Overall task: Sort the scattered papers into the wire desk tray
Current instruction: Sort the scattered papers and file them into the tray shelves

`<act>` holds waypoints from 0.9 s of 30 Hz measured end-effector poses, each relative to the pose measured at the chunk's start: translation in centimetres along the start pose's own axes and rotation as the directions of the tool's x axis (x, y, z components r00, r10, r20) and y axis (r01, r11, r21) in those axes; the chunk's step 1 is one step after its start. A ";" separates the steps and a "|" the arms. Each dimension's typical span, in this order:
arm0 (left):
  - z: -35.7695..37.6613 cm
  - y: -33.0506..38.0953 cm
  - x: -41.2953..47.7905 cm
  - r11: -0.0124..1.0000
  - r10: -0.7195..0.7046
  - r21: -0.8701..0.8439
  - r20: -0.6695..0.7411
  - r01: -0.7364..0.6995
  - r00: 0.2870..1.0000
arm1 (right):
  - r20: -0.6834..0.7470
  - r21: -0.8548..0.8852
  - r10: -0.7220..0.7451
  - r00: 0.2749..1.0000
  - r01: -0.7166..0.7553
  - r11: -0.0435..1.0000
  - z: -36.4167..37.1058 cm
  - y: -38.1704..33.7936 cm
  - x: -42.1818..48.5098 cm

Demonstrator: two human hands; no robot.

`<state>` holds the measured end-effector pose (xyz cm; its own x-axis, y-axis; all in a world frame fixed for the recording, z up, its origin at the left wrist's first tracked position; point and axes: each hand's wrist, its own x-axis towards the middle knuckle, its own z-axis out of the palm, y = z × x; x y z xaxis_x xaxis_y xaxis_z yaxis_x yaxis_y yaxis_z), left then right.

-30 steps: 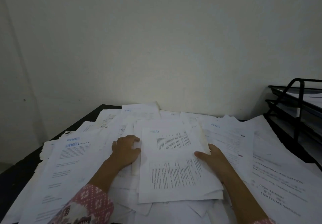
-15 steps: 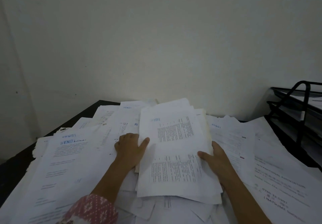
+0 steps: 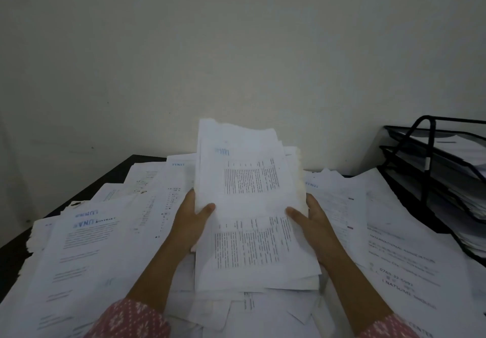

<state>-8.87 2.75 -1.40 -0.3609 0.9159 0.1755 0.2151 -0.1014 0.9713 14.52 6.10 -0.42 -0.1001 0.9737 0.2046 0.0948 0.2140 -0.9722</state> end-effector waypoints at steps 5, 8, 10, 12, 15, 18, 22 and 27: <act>0.1 2.1 0.1 0.996 0.080 -0.039 -0.104 -0.084 0.991 | -0.092 -0.035 -0.133 0.987 0.130 0.991 -0.2 -2.4 0.5; 0.3 4.2 0.3 0.986 0.133 -0.080 -0.124 -0.143 0.983 | -0.150 -0.054 -0.203 0.968 0.197 0.979 -0.7 -4.2 1.0; 0.3 5.8 0.5 0.978 0.171 -0.102 -0.114 -0.182 0.979 | -0.186 -0.040 -0.230 0.955 0.227 0.973 -1.0 -5.2 1.4; 0.4 7.3 0.8 0.970 0.203 -0.116 -0.103 -0.215 0.974 | -0.203 -0.031 -0.253 0.946 0.252 0.967 -1.4 -6.0 1.5; 0.7 8.7 0.8 0.965 0.231 -0.106 -0.107 -0.242 0.967 | -0.221 -0.048 -0.293 0.930 0.290 0.956 -1.9 -6.9 1.3; 1.2 9.3 0.5 0.969 0.213 -0.105 -0.092 -0.223 0.973 | -0.231 -0.025 -0.276 0.933 0.277 0.960 -2.1 -7.3 1.0; 2.1 9.0 0.2 0.981 0.176 -0.071 -0.030 -0.178 0.984 | -0.212 0.011 -0.217 0.953 0.224 0.974 -2.0 -7.5 0.7; 2.6 8.6 0.4 0.986 0.164 0.011 -0.059 -0.164 0.985 | -0.231 -0.003 -0.162 0.960 0.166 0.986 -1.9 -7.0 0.2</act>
<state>-4.83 3.20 6.58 -0.3733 0.8624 0.3419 0.2812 -0.2461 0.9276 15.67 4.96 6.68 0.1170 0.9176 0.3798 0.0794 0.3726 -0.9246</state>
